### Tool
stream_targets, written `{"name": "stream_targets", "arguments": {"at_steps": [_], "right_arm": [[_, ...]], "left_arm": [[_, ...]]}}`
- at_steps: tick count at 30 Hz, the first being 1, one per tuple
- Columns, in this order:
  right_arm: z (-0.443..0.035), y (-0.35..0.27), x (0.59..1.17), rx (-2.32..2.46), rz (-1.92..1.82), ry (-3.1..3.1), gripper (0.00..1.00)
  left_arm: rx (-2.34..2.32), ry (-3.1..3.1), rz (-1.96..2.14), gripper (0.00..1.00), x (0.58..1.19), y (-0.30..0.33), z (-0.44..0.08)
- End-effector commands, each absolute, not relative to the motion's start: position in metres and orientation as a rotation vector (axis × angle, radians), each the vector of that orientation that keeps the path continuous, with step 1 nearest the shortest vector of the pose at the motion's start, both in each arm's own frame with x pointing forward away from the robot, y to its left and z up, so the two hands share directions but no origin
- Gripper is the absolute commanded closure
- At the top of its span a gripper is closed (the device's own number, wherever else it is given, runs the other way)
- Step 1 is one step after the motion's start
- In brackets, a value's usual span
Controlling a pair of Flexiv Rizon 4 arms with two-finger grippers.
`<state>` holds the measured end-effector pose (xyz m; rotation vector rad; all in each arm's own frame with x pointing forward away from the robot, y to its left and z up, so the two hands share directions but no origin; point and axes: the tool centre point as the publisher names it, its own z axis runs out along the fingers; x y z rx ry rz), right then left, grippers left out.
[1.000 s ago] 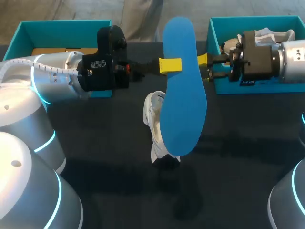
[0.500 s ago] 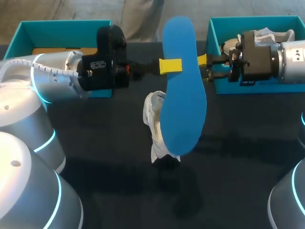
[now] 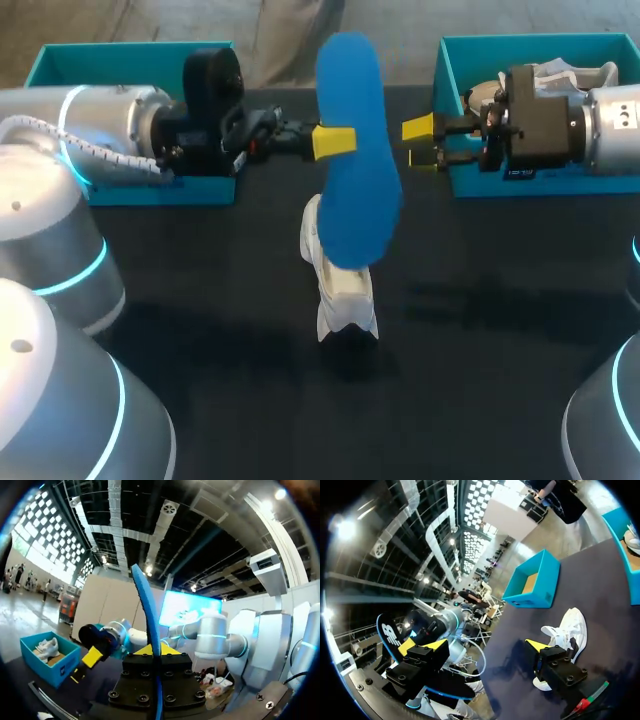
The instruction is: Take the shoe out of the shoebox, open the shoe tongue, remove and reinsert the insole, then place the shoe into the shoebox
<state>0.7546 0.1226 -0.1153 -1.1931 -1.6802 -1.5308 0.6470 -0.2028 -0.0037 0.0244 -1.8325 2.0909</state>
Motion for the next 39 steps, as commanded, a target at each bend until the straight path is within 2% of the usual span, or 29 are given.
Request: {"name": "stream_targets", "arguments": {"at_steps": [1, 39], "right_arm": [[-0.1162, 0.1248, 0.7558, -1.194, -1.532, -1.680, 0.00], [-0.1162, 0.1248, 0.7558, -1.194, -1.532, -1.680, 0.00]], "left_arm": [[-0.564, -2.205, 2.188, 1.00, 0.6706, -0.1977, -0.0027], [-0.598, -2.236, 2.220, 1.00, 0.6784, -0.1954, -0.0062]]}}
